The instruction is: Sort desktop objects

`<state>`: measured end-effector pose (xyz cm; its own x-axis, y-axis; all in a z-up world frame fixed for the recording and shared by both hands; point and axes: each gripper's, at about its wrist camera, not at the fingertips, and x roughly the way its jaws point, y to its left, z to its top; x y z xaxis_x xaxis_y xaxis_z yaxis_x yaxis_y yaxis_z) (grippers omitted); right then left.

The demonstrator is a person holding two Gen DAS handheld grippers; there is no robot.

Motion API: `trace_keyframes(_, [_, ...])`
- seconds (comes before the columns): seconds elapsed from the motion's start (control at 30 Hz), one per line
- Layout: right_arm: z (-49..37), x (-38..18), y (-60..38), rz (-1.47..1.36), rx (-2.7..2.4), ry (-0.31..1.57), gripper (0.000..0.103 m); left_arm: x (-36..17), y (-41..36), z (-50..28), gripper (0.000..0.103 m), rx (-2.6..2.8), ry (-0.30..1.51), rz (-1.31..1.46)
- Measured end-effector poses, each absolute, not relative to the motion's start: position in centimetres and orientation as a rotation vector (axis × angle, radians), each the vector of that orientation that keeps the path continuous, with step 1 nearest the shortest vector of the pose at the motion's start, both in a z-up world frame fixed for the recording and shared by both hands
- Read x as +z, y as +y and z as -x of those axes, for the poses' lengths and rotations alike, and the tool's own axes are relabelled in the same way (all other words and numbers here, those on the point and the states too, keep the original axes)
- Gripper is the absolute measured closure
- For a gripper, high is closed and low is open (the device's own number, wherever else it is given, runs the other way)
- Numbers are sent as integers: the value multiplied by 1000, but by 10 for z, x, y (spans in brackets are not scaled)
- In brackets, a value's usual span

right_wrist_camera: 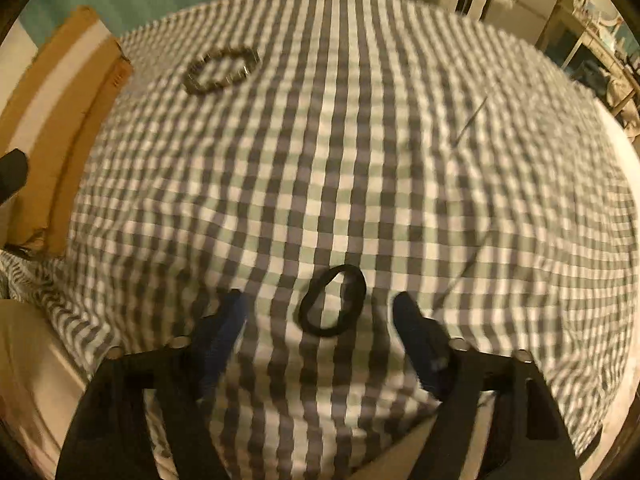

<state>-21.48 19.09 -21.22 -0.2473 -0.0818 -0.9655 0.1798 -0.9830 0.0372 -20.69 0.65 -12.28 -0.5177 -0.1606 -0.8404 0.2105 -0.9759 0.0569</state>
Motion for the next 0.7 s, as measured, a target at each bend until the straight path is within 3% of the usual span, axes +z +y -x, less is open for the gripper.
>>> trace_keyframes(0.03, [218, -222, 191, -1856, -2314, 110, 46, -126, 4, 211, 0, -2553, 82, -1421])
trace_keyframes(0.1, [221, -229, 193, -1875, -2302, 98, 50, -137, 1, 218, 0, -2533, 94, -1435])
trace_keyframes(0.23, [227, -227, 204, -1847, -2336, 49, 87, -154, 1, 235, 0, -2522, 97, -1464])
trace_keyframes(0.47, [229, -206, 227, -1706, -2415, -61, 97, -183, 22, 271, 0, -2568, 78, -1513])
trace_keyframes(0.7, [248, -186, 252, -1602, -2508, -118, 97, -201, 34, 333, 0, -2632, 25, -1483])
